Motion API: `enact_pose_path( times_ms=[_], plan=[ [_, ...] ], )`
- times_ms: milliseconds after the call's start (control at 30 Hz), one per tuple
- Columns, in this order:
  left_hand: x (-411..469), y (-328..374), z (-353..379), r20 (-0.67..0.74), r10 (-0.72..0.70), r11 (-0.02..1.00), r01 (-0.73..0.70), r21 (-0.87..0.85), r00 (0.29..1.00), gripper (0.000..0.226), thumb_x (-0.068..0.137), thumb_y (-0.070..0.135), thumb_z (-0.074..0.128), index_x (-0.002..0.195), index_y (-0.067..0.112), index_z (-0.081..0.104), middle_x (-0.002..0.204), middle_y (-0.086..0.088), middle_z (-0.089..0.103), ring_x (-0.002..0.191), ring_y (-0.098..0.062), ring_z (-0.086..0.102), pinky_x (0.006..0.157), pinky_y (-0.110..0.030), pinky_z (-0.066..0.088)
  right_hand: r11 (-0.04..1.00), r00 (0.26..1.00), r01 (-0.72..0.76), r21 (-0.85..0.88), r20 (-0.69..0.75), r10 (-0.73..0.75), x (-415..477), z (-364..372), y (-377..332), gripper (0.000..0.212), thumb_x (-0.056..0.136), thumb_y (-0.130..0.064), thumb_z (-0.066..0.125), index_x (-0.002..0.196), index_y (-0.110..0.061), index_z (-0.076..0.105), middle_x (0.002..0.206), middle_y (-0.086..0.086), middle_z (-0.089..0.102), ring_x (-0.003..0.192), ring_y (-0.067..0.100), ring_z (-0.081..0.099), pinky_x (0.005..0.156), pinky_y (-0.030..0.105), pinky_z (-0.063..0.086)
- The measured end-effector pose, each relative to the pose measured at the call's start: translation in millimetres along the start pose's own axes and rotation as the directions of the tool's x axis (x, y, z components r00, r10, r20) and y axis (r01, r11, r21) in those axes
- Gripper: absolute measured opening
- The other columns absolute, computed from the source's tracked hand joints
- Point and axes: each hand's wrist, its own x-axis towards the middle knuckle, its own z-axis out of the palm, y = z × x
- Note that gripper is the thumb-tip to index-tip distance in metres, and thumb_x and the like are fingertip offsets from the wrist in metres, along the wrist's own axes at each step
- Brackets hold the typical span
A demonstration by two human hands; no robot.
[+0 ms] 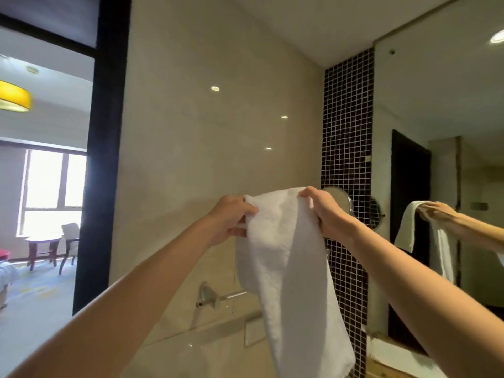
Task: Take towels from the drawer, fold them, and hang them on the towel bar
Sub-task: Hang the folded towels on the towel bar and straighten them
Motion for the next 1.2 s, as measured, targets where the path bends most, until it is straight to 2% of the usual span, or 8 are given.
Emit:
enact_pose_path(
  times_ms=[133,233,367,467,667,800,1033,1200],
  plan=[
    [23.0,6.6,1.1,-0.060,0.059,0.998,-0.060,-0.014,0.996,0.017,0.079,0.000,0.057,0.083,0.013,0.067,0.076,-0.003,0.067,0.062,-0.015,0.064,0.047,-0.024,0.050,0.997,0.997,0.072,0.023,0.006,-0.073,30.1,3.9,-9.4,0.017,0.086,-0.025,0.052,0.075,-0.011,0.056,0.057,0.004,0.051,0.045,0.018,0.049,0.049,0.025,0.040],
    [43.1,6.9,0.6,-0.099,0.080,0.997,-0.081,-0.002,0.992,0.017,0.080,-0.001,0.056,0.082,0.014,0.064,0.074,-0.003,0.065,0.061,-0.016,0.063,0.048,-0.025,0.050,0.994,0.992,0.109,0.009,0.061,-0.109,57.2,5.1,-6.3,0.017,0.088,-0.024,0.051,0.080,-0.009,0.057,0.058,0.005,0.052,0.048,0.018,0.049,0.049,0.025,0.040],
    [66.6,-8.8,-3.4,-0.173,0.067,0.997,-0.062,0.037,0.983,0.016,0.081,-0.002,0.056,0.078,0.013,0.061,0.065,-0.002,0.061,0.045,-0.009,0.059,0.045,-0.023,0.049,0.992,0.985,0.121,-0.025,0.127,-0.117,93.5,9.1,17.4,0.019,0.090,-0.023,0.049,0.081,-0.008,0.058,0.052,0.001,0.051,0.044,0.016,0.046,0.044,0.021,0.035],
    [76.7,-30.2,-6.2,-0.190,0.022,0.998,-0.012,0.057,0.981,0.013,0.082,0.001,0.056,0.079,0.013,0.062,0.072,-0.004,0.064,0.059,-0.016,0.061,0.055,-0.028,0.052,0.994,0.984,0.106,-0.027,0.145,-0.101,115.5,16.0,43.2,0.018,0.088,-0.022,0.051,0.082,-0.008,0.061,0.064,0.006,0.052,0.055,0.021,0.045,0.053,0.031,0.031],
    [89.0,-69.3,-12.6,-0.192,-0.066,0.996,0.077,0.050,0.979,0.011,0.083,0.003,0.056,0.085,0.012,0.063,0.085,-0.007,0.065,0.073,-0.019,0.063,0.065,-0.036,0.055,0.999,0.988,0.035,0.005,0.153,-0.035,143.4,29.3,87.7,0.020,0.087,-0.023,0.052,0.077,-0.008,0.062,0.059,0.006,0.054,0.052,0.022,0.046,0.050,0.029,0.030],
    [97.4,-92.6,-18.6,-0.173,-0.124,0.989,0.136,0.062,0.977,0.019,0.083,0.006,0.057,0.100,0.004,0.064,0.097,-0.013,0.067,0.087,-0.024,0.064,0.073,-0.044,0.056,0.999,0.986,-0.048,0.001,0.161,0.047,154.1,36.4,113.3,0.021,0.086,-0.025,0.052,0.078,-0.008,0.062,0.060,0.008,0.055,0.051,0.022,0.047,0.049,0.028,0.031],
    [98.5,-130.6,-26.4,-0.078,-0.281,0.958,0.285,0.042,0.957,0.005,0.084,0.007,0.057,0.082,0.011,0.057,0.091,-0.012,0.055,0.081,-0.023,0.057,0.057,-0.034,0.054,0.988,0.975,-0.151,-0.015,0.162,0.152,159.0,46.3,159.9,0.028,0.086,-0.026,0.053,0.093,-0.003,0.066,0.077,0.015,0.064,0.064,0.026,0.058,0.057,0.032,0.040],
    [88.9,-159.1,-33.0,0.006,-0.389,0.921,0.389,0.017,0.921,0.007,0.088,0.005,0.049,0.082,0.009,0.050,0.068,-0.006,0.051,0.050,-0.017,0.053,0.044,-0.024,0.047,0.967,0.955,-0.253,-0.013,0.157,0.252,147.3,55.5,192.7,0.034,0.087,-0.024,0.053,0.109,0.000,0.063,0.094,0.019,0.065,0.084,0.030,0.060,0.075,0.035,0.044]
  ],
)
